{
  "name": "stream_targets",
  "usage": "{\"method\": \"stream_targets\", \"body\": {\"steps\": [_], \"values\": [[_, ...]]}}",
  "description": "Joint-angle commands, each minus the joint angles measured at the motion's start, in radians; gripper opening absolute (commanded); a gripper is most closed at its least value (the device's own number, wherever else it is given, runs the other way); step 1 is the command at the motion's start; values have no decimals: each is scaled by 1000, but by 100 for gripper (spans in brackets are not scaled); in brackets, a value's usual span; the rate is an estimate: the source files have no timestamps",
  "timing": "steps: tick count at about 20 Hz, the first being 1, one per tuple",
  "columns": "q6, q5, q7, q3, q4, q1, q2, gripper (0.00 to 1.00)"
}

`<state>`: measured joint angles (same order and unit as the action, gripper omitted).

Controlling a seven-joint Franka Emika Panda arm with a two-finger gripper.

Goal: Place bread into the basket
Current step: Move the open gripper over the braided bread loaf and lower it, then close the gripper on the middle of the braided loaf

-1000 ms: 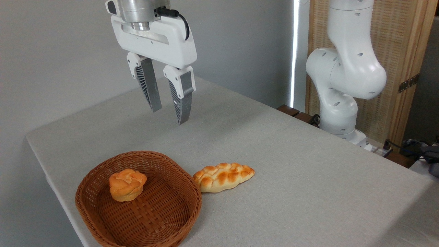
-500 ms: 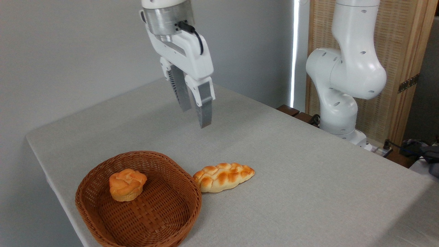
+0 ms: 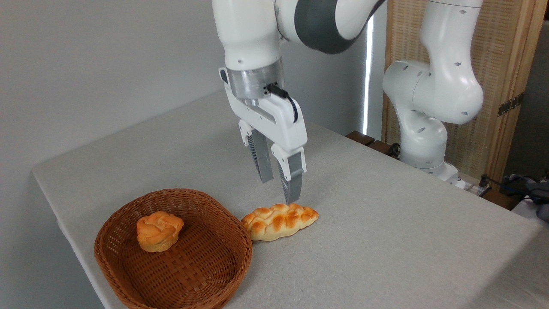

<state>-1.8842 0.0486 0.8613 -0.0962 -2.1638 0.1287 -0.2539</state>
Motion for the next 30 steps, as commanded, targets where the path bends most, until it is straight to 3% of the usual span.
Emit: {"method": "stream_targets", "body": {"steps": [1,16,18,24,26,28,30], "values": [[-50,16,15,-7,-85,8,-28,100],[-59,7,31,1,-172,26,-1,100],[-76,16,83,1,-188,26,2,100],[-104,17,410,0,-206,26,8,100],[-119,23,436,-5,-206,25,9,100],[-144,81,436,-7,-206,25,10,100],[-159,108,436,-7,-206,25,10,100]]}}
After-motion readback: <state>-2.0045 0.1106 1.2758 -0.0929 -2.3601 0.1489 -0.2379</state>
